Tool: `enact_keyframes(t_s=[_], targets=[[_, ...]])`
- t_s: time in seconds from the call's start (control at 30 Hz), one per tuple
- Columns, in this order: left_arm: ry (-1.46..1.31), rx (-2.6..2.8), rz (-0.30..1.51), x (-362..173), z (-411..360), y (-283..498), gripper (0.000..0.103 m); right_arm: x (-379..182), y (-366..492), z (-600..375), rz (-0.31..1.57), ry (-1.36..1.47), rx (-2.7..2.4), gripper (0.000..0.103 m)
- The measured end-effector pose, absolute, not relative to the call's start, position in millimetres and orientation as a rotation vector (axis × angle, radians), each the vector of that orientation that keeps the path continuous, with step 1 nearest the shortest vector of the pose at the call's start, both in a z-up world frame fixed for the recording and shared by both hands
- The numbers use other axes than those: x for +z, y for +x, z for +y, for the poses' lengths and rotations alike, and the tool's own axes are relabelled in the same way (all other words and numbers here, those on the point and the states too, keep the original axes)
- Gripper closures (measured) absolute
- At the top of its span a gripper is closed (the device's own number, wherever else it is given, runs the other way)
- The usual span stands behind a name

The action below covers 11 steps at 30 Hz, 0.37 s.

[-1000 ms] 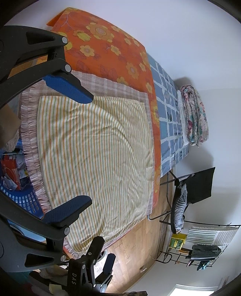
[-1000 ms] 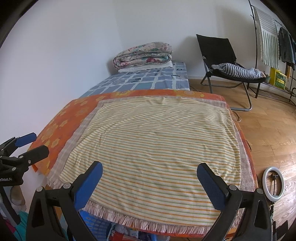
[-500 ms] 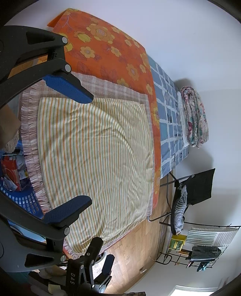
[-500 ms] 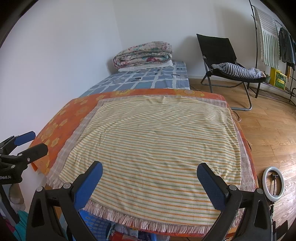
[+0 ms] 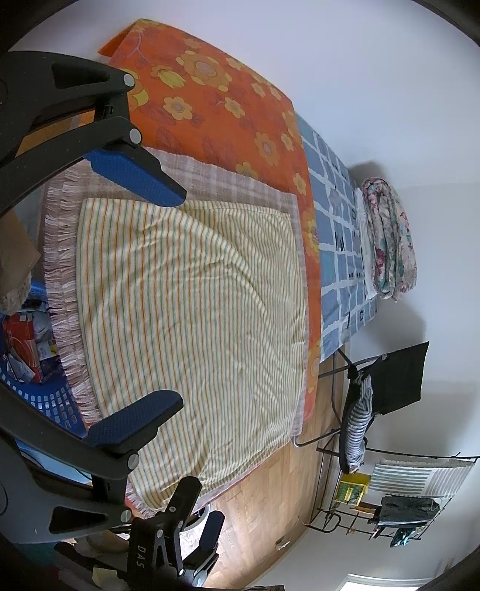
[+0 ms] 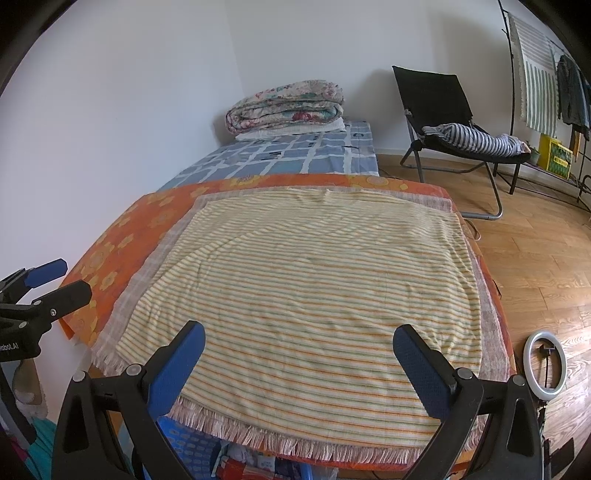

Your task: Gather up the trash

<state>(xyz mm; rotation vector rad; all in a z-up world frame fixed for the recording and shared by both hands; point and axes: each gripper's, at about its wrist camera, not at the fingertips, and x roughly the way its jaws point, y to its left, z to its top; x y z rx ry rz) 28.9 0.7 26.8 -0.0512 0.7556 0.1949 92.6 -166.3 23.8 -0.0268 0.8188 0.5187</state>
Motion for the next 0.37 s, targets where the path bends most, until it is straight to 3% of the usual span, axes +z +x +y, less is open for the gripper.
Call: enact_keyframes(t_s=[0.37], targets=[[-0.045,0.206,0.746,27.6,2.8,27.8,0.002,21.7,91.6,-165.0,0.823,-0.032,0.519,0.0]])
